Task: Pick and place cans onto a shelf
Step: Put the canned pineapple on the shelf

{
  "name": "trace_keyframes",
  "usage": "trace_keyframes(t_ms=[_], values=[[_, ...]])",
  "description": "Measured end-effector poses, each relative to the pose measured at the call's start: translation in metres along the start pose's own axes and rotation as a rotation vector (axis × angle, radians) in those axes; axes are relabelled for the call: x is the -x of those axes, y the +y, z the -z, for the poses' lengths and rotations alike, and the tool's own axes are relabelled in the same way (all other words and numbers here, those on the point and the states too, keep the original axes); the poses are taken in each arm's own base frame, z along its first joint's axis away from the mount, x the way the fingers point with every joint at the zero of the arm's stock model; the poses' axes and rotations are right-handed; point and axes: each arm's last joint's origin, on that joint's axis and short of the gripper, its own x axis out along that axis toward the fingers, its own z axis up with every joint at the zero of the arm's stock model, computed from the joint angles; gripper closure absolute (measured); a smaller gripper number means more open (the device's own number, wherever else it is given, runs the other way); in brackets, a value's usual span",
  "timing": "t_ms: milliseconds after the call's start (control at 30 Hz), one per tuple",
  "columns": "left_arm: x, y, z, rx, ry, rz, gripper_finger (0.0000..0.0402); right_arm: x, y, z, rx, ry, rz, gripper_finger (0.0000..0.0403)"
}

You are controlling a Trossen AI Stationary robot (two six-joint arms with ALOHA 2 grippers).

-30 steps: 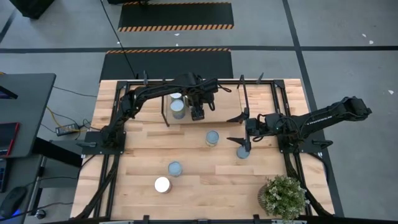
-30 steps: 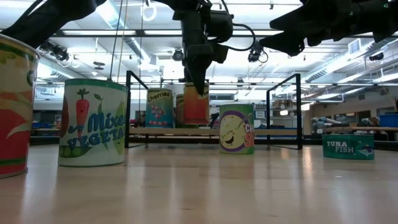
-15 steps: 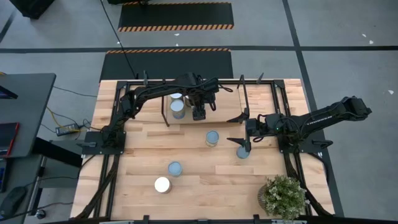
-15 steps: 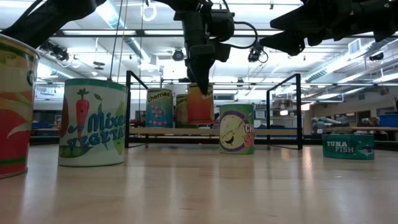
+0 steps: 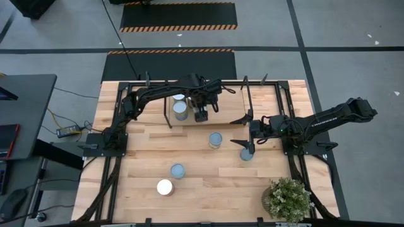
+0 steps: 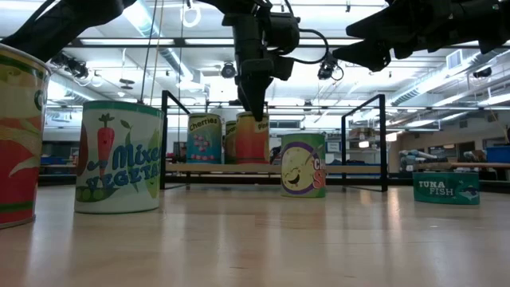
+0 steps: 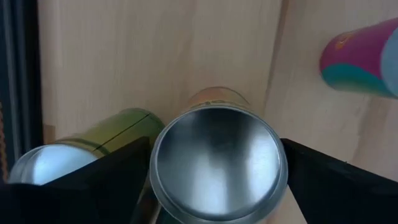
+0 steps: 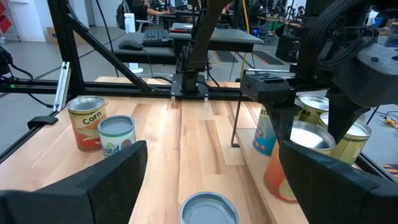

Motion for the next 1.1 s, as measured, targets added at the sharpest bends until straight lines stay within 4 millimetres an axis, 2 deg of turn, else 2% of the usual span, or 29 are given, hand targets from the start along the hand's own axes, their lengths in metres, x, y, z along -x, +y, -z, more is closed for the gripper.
trace_keyframes(t_ms=[233, 400, 567, 967, 1100], values=[[0.0, 0.001, 0.002, 0.017, 0.02, -0.027, 0.004, 0.0, 0.0, 0.0, 0.0, 0.0, 0.0, 0.0031], [0.0, -0.004, 0.003, 0.006, 0.043, -0.036, 0.0006, 0.0, 0.0, 0.0, 0.0, 0.0, 0.0, 0.0031], [0.001, -0.007, 0.002, -0.027, 0.042, -0.037, 0.001, 0.0, 0.0, 0.0, 0.0, -0.001, 0.0, 0.0031], [0.018, -0.006, -0.008, -0.077, -0.067, -0.066, 0.0008, 0.0, 0.0, -0.001, -0.008, -0.008, -0.003, 0.0031], [0.019, -0.009, -0.017, 0.0, -0.15, -0.075, 0.0008, 0.0, 0.0, -0.001, -0.008, -0.008, -0.003, 0.0031]])
